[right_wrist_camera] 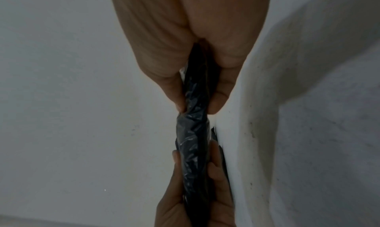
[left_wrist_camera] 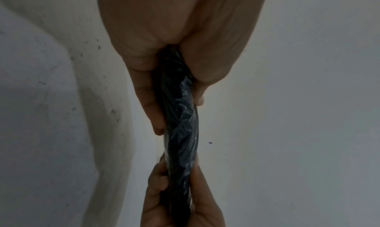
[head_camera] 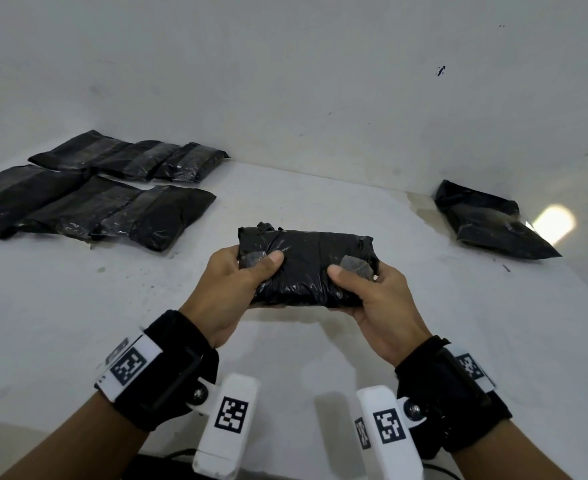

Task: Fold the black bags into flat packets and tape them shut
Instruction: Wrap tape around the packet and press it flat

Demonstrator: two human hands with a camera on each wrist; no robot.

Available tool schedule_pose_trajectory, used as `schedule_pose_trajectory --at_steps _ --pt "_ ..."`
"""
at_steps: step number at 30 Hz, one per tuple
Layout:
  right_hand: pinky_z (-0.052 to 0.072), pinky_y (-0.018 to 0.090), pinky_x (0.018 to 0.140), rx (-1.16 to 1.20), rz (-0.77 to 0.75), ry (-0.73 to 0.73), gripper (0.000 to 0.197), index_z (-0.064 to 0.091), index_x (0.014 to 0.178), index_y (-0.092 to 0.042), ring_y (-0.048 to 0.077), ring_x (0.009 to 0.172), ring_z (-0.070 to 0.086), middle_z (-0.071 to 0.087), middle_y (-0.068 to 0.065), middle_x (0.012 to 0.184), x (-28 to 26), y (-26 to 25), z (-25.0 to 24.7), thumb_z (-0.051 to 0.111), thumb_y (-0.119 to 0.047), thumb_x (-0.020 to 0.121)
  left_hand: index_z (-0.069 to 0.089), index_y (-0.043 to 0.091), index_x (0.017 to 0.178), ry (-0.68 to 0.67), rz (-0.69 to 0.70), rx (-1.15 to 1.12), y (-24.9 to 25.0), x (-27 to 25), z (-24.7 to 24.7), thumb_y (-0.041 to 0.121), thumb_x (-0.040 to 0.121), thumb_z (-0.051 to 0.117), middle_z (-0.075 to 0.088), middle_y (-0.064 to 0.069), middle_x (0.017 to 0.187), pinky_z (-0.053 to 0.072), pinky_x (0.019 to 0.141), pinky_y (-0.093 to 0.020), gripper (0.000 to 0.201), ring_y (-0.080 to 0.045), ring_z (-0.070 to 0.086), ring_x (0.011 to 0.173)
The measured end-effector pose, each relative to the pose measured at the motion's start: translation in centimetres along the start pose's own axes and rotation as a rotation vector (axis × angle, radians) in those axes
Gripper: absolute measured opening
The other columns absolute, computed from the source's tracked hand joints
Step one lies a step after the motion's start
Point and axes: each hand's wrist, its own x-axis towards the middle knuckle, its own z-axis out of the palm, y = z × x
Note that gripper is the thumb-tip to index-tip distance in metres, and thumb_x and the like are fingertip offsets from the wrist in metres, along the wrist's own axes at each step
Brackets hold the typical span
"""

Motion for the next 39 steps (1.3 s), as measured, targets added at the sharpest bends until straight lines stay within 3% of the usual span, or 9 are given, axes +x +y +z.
schedule_pose_trajectory --at_steps 6,11,14,16,21,25,30,35,39 --pt "0.056 0.038 0.061 0.007 -0.125 -0.089 0.043 0.064 0.115 0.0 0.033 0.085 0.07 0.072 0.022 0.106 -0.4 0.3 -0.1 0.074 -0.005 0.073 0.066 -0.002 0.113 -0.054 0.047 -0.031 0.1 -0.1 -1.0 0.01 0.091 0.061 0.074 -0.017 0.104 0.057 0.066 -0.031 0.025 -0.026 0.073 0.087" --pt "0.059 0.035 0.062 0.01 0.002 -0.153 0.047 0.062 0.12 -0.008 0.029 0.093 0.073 0.072 0.013 0.112 -0.8 -0.5 -0.6 0.072 -0.015 0.075 0.064 0.0 0.114 -0.096 0.019 -0.057 0.1 -0.3 -1.6 0.014 0.084 0.064 0.074 -0.016 0.103 0.058 0.061 -0.033 0.033 -0.025 0.073 0.084" --pt "0.059 0.036 0.061 0.0 0.101 -0.118 0.044 0.065 0.119 -0.009 0.029 0.092 0.072 0.072 0.014 0.112 -0.6 -0.7 -0.9 0.07 -0.029 0.08 0.062 0.001 0.119 -0.125 -0.005 -0.06 -0.2 -0.5 -1.7 0.011 0.085 0.064 0.072 -0.015 0.111 0.06 0.074 -0.035 0.035 -0.028 0.072 0.098" --pt "0.059 0.038 0.061 -0.015 0.11 -0.066 0.032 0.067 0.116 -0.009 0.029 0.091 0.073 0.073 0.015 0.111 -0.5 -0.5 -0.8 0.068 -0.024 0.088 0.062 0.002 0.12 -0.131 -0.018 -0.065 -0.4 -0.5 -1.6 0.006 0.089 0.063 0.072 -0.014 0.113 0.059 0.081 -0.034 0.031 -0.029 0.07 0.103" --pt "0.06 0.047 0.07 -0.05 0.038 -0.006 0.023 0.068 0.115 -0.013 0.027 0.093 0.073 0.074 0.011 0.109 -0.6 0.0 -0.7 0.062 -0.014 0.093 0.063 0.004 0.119 -0.116 -0.028 -0.081 -0.3 -0.5 -1.0 0.015 0.095 0.058 0.073 -0.011 0.111 0.059 0.081 -0.032 0.026 -0.026 0.071 0.102" --pt "0.058 0.038 0.061 -0.027 0.019 0.04 0.023 0.068 0.115 -0.013 0.023 0.087 0.073 0.074 0.01 0.108 -0.7 -0.1 -0.4 0.063 -0.019 0.093 0.062 0.005 0.12 -0.062 0.048 -0.032 -0.5 -0.3 -0.6 0.02 0.101 0.051 0.073 -0.011 0.112 0.058 0.085 -0.034 0.027 -0.025 0.07 0.104" --pt "0.054 0.029 0.054 0.0 0.073 0.122 0.028 0.07 0.112 -0.019 0.017 0.081 0.072 0.076 0.003 0.103 -0.5 -0.1 0.5 0.06 -0.04 0.095 0.062 0.007 0.119 0.015 0.105 -0.024 -0.8 0.1 0.0 0.019 0.1 0.052 0.074 -0.009 0.109 0.057 0.079 -0.031 0.024 -0.024 0.071 0.1" --pt "0.055 0.03 0.056 -0.031 0.108 0.092 0.033 0.071 0.109 -0.016 0.016 0.079 0.073 0.076 0.005 0.1 -0.3 -0.4 0.5 0.057 -0.043 0.096 0.063 0.006 0.118 0.062 0.097 -0.028 -1.0 0.1 -0.1 0.021 0.1 0.053 0.073 -0.013 0.108 0.058 0.083 -0.041 0.026 -0.027 0.072 0.098" --pt "0.059 0.036 0.061 0.033 0.132 0.028 0.043 0.068 0.113 -0.008 0.023 0.083 0.074 0.076 0.01 0.102 -0.3 -0.8 0.2 0.041 -0.04 0.104 0.066 0.008 0.117 0.068 0.056 -0.051 -0.8 0.0 -0.6 0.025 0.101 0.051 0.074 -0.013 0.106 0.058 0.067 -0.038 0.027 -0.027 0.073 0.091"
